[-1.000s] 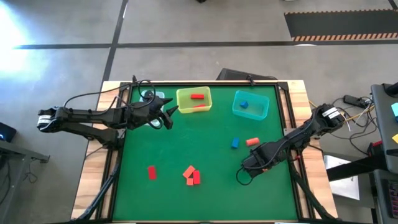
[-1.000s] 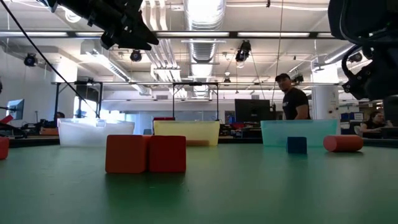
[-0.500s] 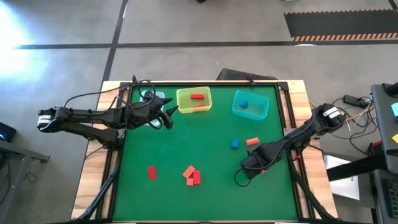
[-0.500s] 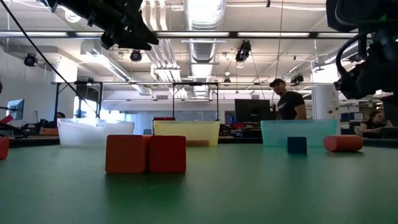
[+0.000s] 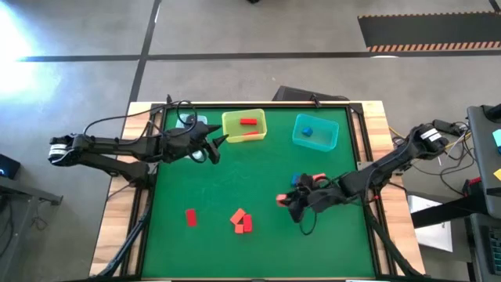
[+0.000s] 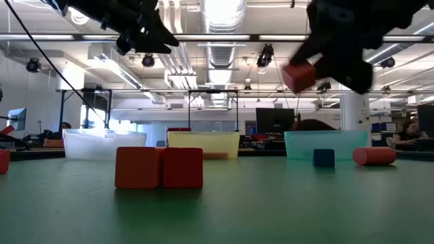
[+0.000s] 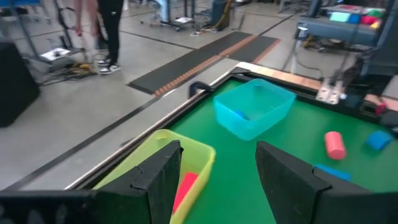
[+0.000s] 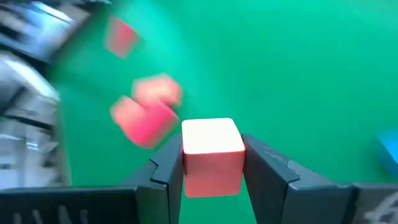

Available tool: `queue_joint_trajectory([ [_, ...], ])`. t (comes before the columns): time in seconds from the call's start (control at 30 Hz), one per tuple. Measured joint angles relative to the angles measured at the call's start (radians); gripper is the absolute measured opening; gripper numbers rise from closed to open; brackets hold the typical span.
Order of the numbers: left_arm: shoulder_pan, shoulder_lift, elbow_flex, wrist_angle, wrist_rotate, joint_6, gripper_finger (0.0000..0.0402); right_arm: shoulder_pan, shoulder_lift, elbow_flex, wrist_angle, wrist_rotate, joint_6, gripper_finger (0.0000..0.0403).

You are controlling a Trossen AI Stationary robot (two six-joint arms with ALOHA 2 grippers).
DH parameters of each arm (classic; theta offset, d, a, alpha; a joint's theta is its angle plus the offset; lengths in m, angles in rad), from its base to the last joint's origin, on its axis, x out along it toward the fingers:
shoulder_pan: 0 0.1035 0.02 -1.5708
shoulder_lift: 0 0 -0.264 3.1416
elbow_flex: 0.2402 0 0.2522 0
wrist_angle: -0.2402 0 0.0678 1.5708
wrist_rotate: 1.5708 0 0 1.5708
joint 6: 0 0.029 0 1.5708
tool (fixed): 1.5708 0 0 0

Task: Sort & place blocks by color
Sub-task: Move the orange block to the bottom of the yellow bin

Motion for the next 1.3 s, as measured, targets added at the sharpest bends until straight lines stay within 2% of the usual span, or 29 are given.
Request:
queue_joint_trajectory([
  [0.1,0.000,0.030,0.000,0.043,0.021,0.001,0.0192,-0.025,0.015,-0.102,0.364,-0.028,-0.204,0.0117],
  [0.23,0.000,0.068,0.000,0.100,0.043,0.000,0.0192,-0.084,0.075,-0.220,0.753,-0.140,-0.321,0.0117],
  [0.3,0.000,0.086,0.000,0.136,0.071,-0.001,0.0192,-0.111,0.114,-0.262,0.903,-0.176,-0.359,0.0117],
  [0.4,-0.001,0.112,0.000,0.186,0.169,-0.003,0.0192,-0.147,0.182,-0.295,1.092,-0.221,-0.417,0.0117],
  [0.5,-0.020,0.143,0.000,0.226,0.283,-0.001,0.0192,-0.184,0.247,-0.302,1.263,-0.307,-0.454,0.0117],
  [0.57,-0.050,0.168,0.000,0.262,0.306,0.000,0.0192,-0.205,0.284,-0.296,1.360,-0.371,-0.463,0.0117],
  [0.73,-0.158,0.228,0.009,0.365,0.311,0.057,0.0192,-0.237,0.337,-0.287,1.487,-0.471,-0.464,0.0117],
  [0.97,-0.306,0.320,0.055,0.503,0.295,0.269,0.0192,-0.248,0.320,-0.288,1.508,-0.502,-0.454,0.0117],
  [1.3,-0.365,0.463,0.121,0.554,0.291,0.507,0.0198,-0.263,0.304,-0.288,1.511,-0.502,-0.361,0.0117],
])
